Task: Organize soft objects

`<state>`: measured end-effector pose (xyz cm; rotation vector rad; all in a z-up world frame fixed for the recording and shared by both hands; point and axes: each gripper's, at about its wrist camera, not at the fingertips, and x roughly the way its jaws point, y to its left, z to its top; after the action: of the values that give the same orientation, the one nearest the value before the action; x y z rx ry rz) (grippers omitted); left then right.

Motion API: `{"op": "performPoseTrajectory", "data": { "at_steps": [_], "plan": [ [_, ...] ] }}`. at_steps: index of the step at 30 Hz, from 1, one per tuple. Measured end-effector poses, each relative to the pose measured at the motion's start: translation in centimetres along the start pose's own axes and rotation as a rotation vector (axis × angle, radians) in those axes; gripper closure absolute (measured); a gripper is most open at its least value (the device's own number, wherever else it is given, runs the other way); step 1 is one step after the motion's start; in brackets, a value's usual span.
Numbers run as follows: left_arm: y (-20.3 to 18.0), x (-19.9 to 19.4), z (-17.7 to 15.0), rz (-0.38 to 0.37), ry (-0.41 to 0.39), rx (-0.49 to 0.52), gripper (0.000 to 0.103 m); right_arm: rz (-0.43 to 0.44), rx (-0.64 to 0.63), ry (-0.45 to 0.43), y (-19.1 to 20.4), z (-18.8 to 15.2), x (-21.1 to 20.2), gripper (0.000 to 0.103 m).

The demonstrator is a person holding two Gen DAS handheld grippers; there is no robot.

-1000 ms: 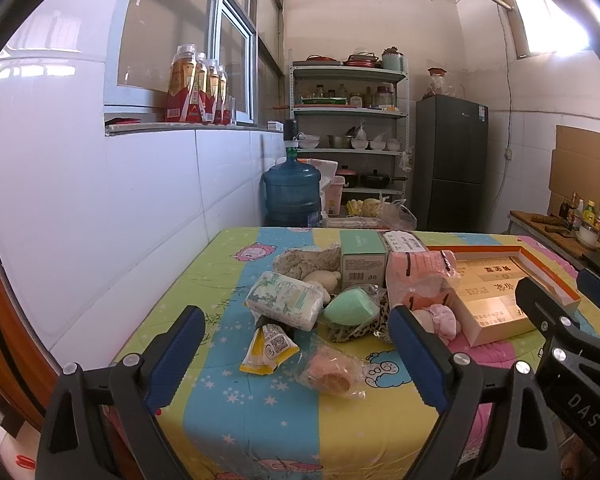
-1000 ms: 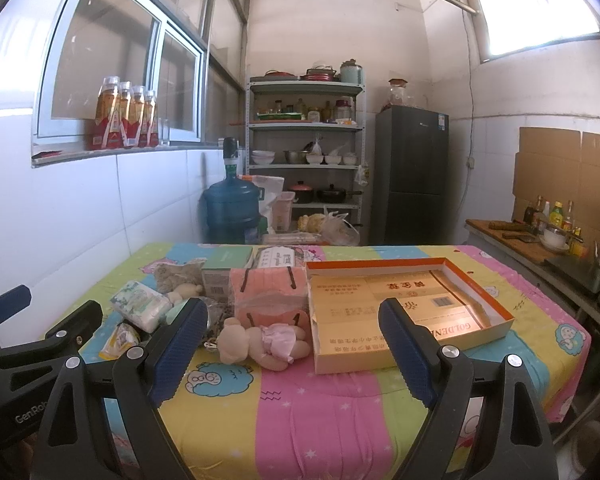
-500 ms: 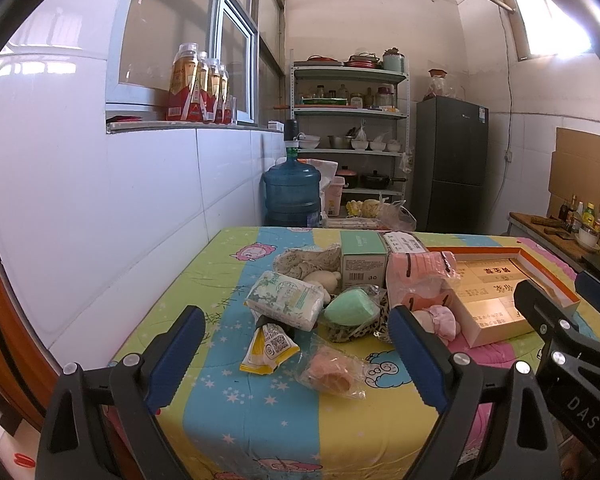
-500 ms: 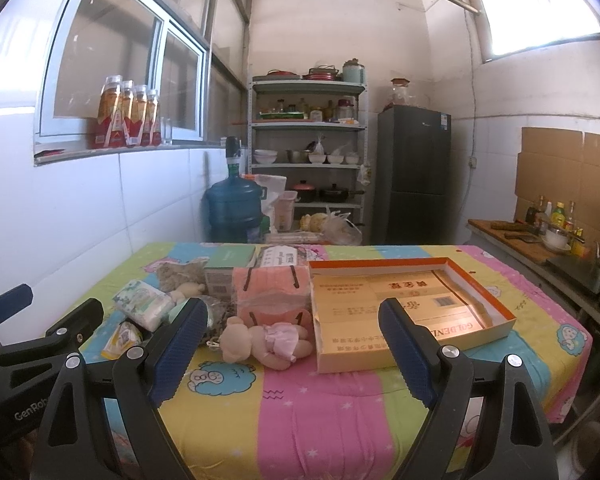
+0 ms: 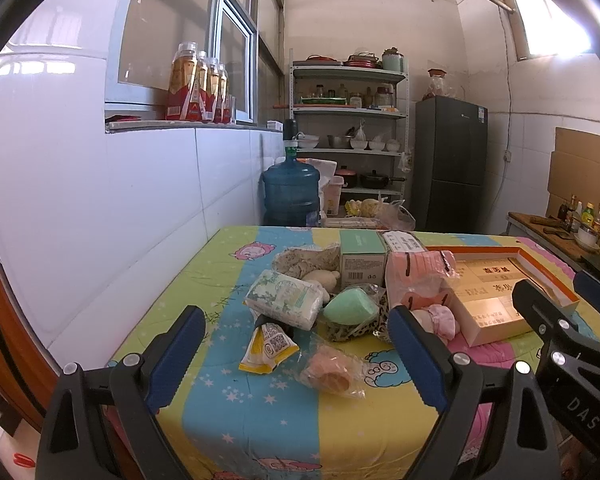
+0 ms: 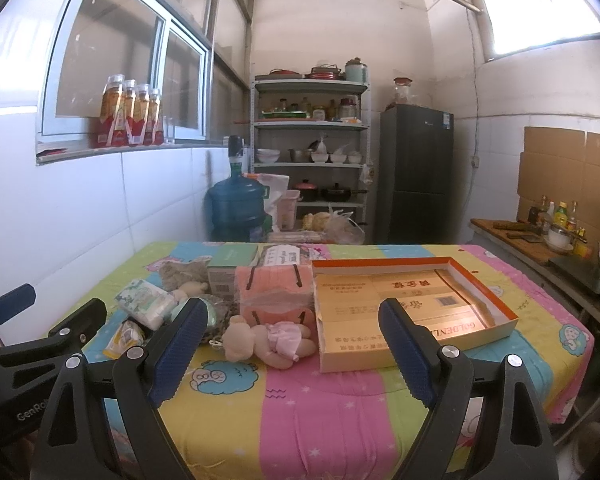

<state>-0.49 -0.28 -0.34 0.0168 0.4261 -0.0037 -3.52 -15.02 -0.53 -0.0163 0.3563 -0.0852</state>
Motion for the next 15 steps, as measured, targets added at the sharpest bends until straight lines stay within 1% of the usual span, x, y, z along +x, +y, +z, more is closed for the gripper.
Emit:
{"op": "performPoseTrajectory", "data": {
  "at_steps": [15],
  "plan": [
    [0.04,0.04,-0.03,0.0,0.001,-0.001,0.01,0.009,-0.003,0.005,0.16,0.01,0.31,0.015]
  ]
}}
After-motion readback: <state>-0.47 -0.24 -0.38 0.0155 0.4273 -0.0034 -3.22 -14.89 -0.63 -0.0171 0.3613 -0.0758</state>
